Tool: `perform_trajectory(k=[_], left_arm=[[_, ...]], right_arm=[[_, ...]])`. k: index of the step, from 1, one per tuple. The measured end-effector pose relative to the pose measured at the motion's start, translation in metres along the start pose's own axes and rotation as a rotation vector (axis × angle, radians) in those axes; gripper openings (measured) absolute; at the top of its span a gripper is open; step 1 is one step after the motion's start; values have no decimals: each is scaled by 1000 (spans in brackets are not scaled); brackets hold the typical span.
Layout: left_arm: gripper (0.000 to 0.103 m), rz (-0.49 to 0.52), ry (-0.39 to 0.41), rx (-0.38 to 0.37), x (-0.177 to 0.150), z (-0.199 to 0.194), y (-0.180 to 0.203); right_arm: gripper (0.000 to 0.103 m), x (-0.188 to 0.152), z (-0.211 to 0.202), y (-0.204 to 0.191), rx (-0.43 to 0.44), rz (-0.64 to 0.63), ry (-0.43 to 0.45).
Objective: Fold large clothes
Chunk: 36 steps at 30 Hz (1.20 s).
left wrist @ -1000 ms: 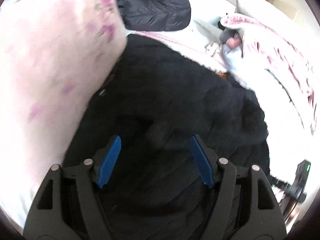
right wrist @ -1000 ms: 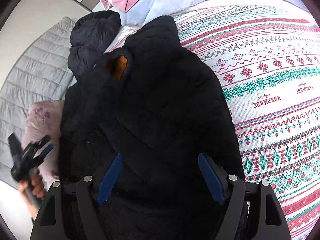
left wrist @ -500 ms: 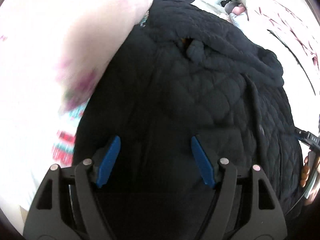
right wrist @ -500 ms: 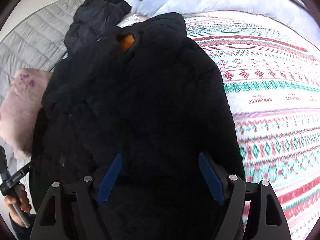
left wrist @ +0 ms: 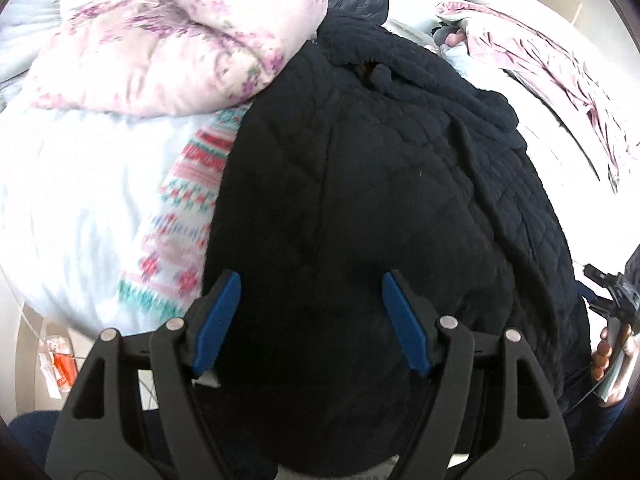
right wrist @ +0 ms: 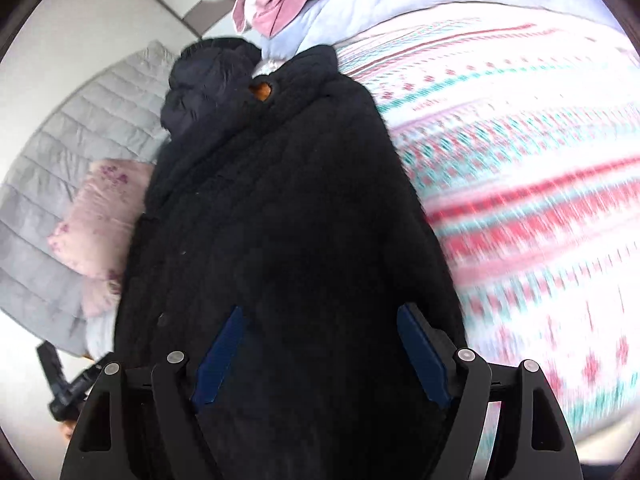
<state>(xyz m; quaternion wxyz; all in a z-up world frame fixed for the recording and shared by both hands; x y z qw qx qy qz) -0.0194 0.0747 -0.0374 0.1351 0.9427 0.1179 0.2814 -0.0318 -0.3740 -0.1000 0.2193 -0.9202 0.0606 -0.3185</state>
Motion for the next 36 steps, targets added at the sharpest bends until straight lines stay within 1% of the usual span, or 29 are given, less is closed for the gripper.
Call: perform_trajectory(k=[2,5,7,8,10,13,16,19,21,22,23,24,26,27,28,29,30,32,33,35,36], left_arm=[[74,-15,-14,-3,-9,-4,-9],[74,-51,-39,-23,-16,-6,-19],[74,-81,-48,-31,-23,-11,-27],[74,-93,-51,-35,-26,-14,-30],[74,-120,-66,-52,-37,-17,-39],[74,-150,-93,-80,-47,-18,-48],[74,-152,-88,-89,-49,-21,-46],[74,-156,-91,-100,-53,-21,-48],[73,-163,-119,-97,-55,-12,-51],[69,-169,-142,-90,-56,-6,-52],[66,-174,-163,-86,-58,-1,-53],[65,-172,-175,-86,-60,2,-52],[57,-148,-174,-81,-62,5,-48],[55,-142,-169,-81,-62,4,-47],[51,-141,-167,-83,-62,4,-46],[50,-147,-168,-84,-61,5,-48],[50,-162,-172,-89,-61,6,-50],[52,-187,-178,-101,-60,7,-54],[54,-202,-182,-102,-60,8,-56],[66,-224,-192,-93,-61,12,-58],[66,-231,-204,-94,-62,15,-59]], right_arm=[[80,-17,-14,10,28,28,17],[80,-31,-36,24,59,72,57],[80,-41,-49,32,30,87,68],[80,-49,-53,40,32,114,67],[80,-61,-57,49,83,164,61],[80,-73,-58,54,141,184,29],[80,-85,-53,54,167,198,-5],[75,-96,-54,45,192,195,-7],[67,-96,-52,41,169,188,1],[65,-97,-49,40,155,186,-2],[60,-98,-48,39,141,182,-7],[56,-95,-45,37,145,181,-6],[54,-95,-48,37,178,187,10],[54,-96,-48,35,194,194,16],[54,-95,-47,35,196,198,14],[54,-95,-45,35,188,198,8],[56,-94,-43,36,172,195,-2],[56,-95,-38,35,113,178,-37],[57,-96,-36,35,97,172,-48],[57,-96,-31,33,90,161,-67],[57,-96,-30,32,90,158,-68]])
Point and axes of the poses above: each gripper's, at about its wrist camera, not at the fingertips, and z roughly the way its jaws point, y to its right, x to its top, the point moved 1 cm from there along z, roughly the way its jaws point, and after that the axes turned 9 degrees about -z, right-handed, at the moved point
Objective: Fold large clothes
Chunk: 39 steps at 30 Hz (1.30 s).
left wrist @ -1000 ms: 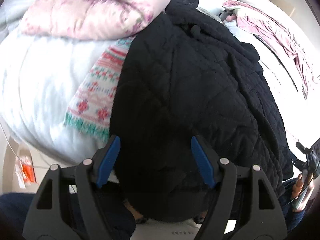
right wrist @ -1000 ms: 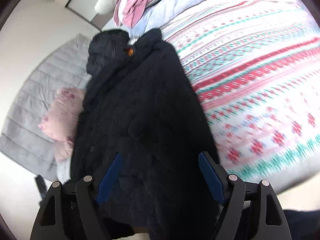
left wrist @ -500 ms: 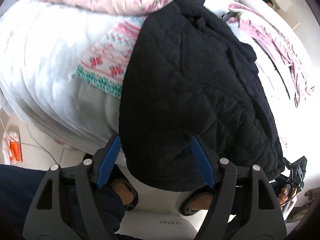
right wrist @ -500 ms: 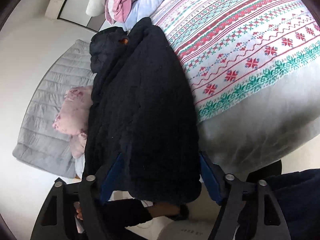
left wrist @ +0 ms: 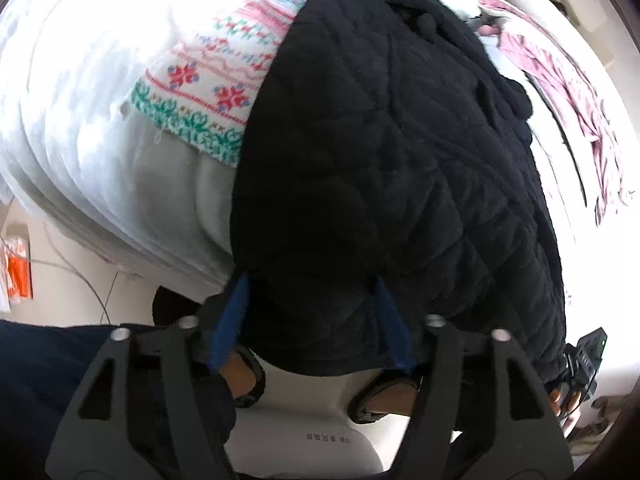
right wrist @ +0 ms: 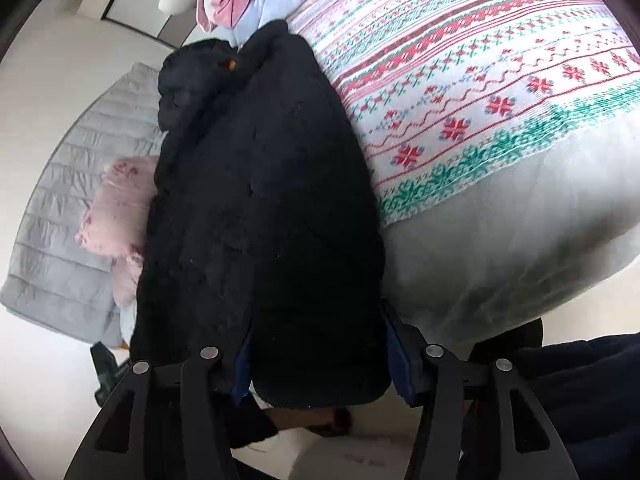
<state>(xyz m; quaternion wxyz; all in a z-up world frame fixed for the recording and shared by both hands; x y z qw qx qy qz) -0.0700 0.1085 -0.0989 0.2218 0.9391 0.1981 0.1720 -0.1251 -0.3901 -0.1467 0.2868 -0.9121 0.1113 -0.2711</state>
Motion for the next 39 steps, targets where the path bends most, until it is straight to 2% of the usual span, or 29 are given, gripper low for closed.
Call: perform_trajectory(k=[2,3,4,5,6,7,8,12,17,22,26,28,32,35,39], left_arm=[[66,5,-3,1,-1,1,0],[63,22,7,2,-3,0,2],[50,46,17,1,-6,-1,4],[37,62,28,12,-7,-3,7],[29,74,39,16,-8,-6,9],[15,81,54,10,-10,-13,9],[12,74,68,-1,-10,-18,8],[9,28,111,-67,-9,-45,6],[8,34,230,-165,-14,-115,21],[8,26,260,-245,-26,-163,32],[7,62,283,-315,-52,-207,42],[7,105,297,-374,-73,-234,53],[8,185,361,-457,-104,-276,72],[8,209,408,-430,-106,-278,81],[8,161,325,-388,-81,-247,87]], right_arm=[[56,0,2,-4,-5,-14,1],[52,0,3,-6,-11,-22,3],[46,-1,2,-7,-18,-33,8],[33,-1,-1,-9,-11,-40,21],[23,-1,-3,-7,4,-39,30],[20,0,-8,-7,33,-33,49],[18,1,-14,-8,64,-33,79],[15,7,-46,-32,100,-92,202],[14,20,-96,-69,111,-166,336],[14,20,-135,-92,140,-207,429],[13,4,-181,-99,161,-242,515],[14,-6,-210,-105,181,-264,565],[14,-25,-264,-116,216,-300,675],[14,-29,-272,-119,186,-322,685],[14,-14,-244,-105,184,-264,606]])
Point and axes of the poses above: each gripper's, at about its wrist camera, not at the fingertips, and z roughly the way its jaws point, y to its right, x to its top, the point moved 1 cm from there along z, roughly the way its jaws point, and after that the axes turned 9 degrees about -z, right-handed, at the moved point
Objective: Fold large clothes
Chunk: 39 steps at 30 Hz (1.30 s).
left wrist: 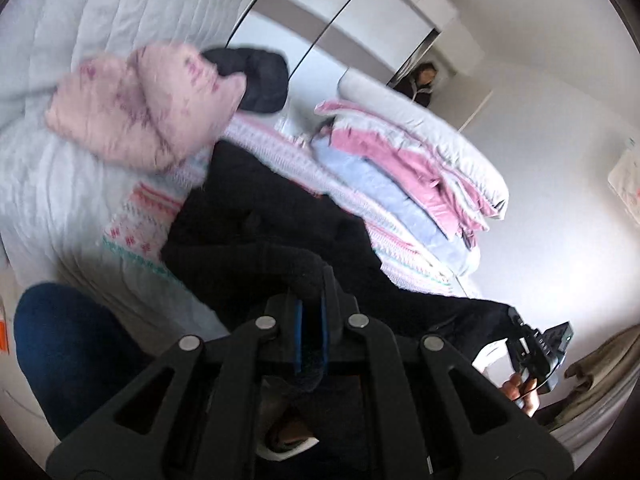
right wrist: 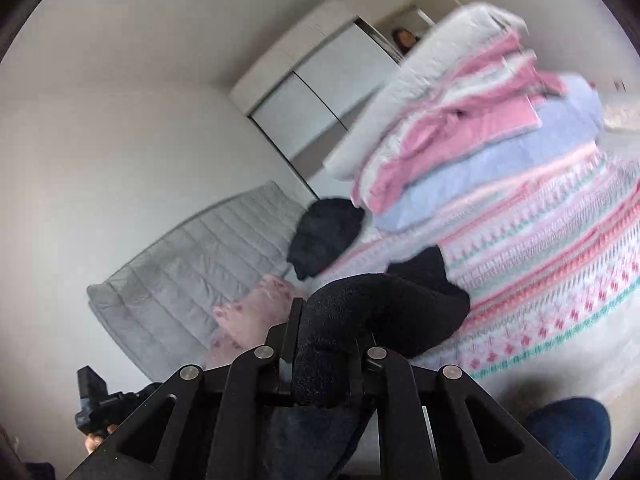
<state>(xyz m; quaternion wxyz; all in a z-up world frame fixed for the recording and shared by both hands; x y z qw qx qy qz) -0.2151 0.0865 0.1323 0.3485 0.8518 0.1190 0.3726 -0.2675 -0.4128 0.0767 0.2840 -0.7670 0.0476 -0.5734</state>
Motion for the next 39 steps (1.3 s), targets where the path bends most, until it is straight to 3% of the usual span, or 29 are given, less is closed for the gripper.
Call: perform_trajectory(k=[6,12,14,18,21,24,26,30,33,36,37,39], left_arm=[[8,-28,14,-11,48,35,12],[9,-54,28,-11,133,110,42],[9,-76,41,20,166,149,46],[10,-135,74,148,224,237,29],[11,-152,79,234,250,295,0],[11,-34,-6,347,265,356,-22],[14,-10,-62,369,268,386,-39],[16,-3,-147,407,269,417,-59],[18,14,-201,356,275,417,-61],[20,-115,-200,223,286,403,-80],[24,-179,-189,158,292,394,-86],[39,-214,-146,97,296,379,-89]], right_arm=[[14,25,45,6,49,18,3],[15,93,134,16,74,62,-6],[15,118,179,28,57,95,-24],[16,147,272,79,-71,191,-66],[16,146,331,131,-174,266,-119],[16,127,392,199,-267,390,-232],[17,110,425,236,-274,486,-313],[24,102,464,268,-252,542,-400],[26,99,469,283,-187,592,-421],[32,100,456,302,-58,752,-370],[33,102,451,303,-34,773,-347],[38,104,446,300,6,799,-322]])
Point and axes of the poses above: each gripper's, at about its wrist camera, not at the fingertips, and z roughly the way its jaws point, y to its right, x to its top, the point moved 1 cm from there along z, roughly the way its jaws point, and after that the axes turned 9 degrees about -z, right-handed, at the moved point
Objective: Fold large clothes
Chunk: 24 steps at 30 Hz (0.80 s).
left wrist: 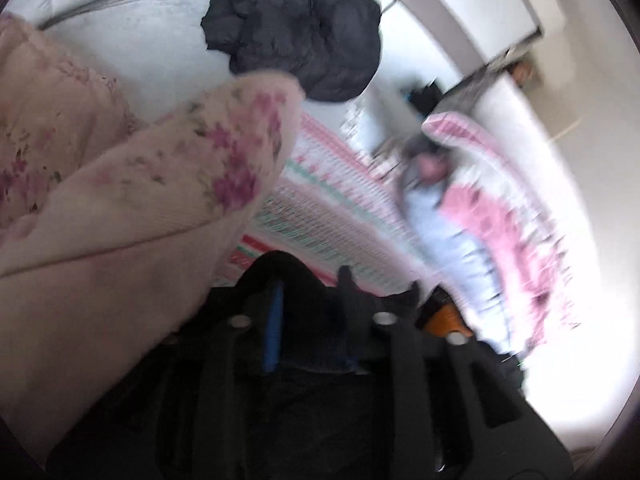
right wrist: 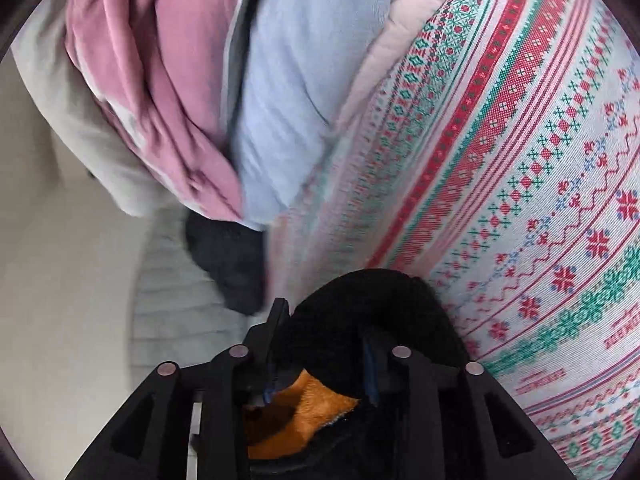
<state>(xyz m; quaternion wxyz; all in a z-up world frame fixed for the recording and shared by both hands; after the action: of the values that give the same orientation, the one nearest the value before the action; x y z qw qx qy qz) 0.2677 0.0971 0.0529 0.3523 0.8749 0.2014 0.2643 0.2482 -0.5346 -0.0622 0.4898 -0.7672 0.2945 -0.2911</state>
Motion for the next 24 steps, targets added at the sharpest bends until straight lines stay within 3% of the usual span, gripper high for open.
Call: perform_trajectory(k=[1,2,3,5,7,8,10,14,18,19,21,22,24], left_arm=[[53,14,48,-10,0,-11,0],[60,27,77,-22,0,-17,2],[63,37,101,-50,0,-25,2],[68,35,124,-72,-2,-31,2],[68,66,117,-39,-7,-25,5],[68,103,107,2,-13,-17,9],[68,180,78,107,-29,6,16],[68,222,-4,245,-50,38,10],[68,334,-12,407,-69,58,2],[66,374,0,446,-73,62,1],[39,446,22,559,-81,72,1],[23,478,34,616,-84,78,0],[11,503,41,627,-85,82,-1]], right_arm=[[41,-1,-4,-1,34,6,10],[50,-2,-7,-3,55,7,27],[64,-2,-13,-5,85,6,58],[78,-1,-28,-9,90,-3,121],[78,-3,-40,-19,-15,-88,179],[78,-7,-39,-34,-107,-204,172],[78,-18,-22,-59,-193,-391,102],[78,-56,17,-98,-327,-706,-32],[78,-109,66,-118,-425,-1013,-184],[78,-117,72,-114,-461,-1043,-220],[78,-123,100,-91,-633,-1052,-293],[78,-123,107,-80,-651,-1030,-308],[72,-125,109,-75,-651,-1046,-289]])
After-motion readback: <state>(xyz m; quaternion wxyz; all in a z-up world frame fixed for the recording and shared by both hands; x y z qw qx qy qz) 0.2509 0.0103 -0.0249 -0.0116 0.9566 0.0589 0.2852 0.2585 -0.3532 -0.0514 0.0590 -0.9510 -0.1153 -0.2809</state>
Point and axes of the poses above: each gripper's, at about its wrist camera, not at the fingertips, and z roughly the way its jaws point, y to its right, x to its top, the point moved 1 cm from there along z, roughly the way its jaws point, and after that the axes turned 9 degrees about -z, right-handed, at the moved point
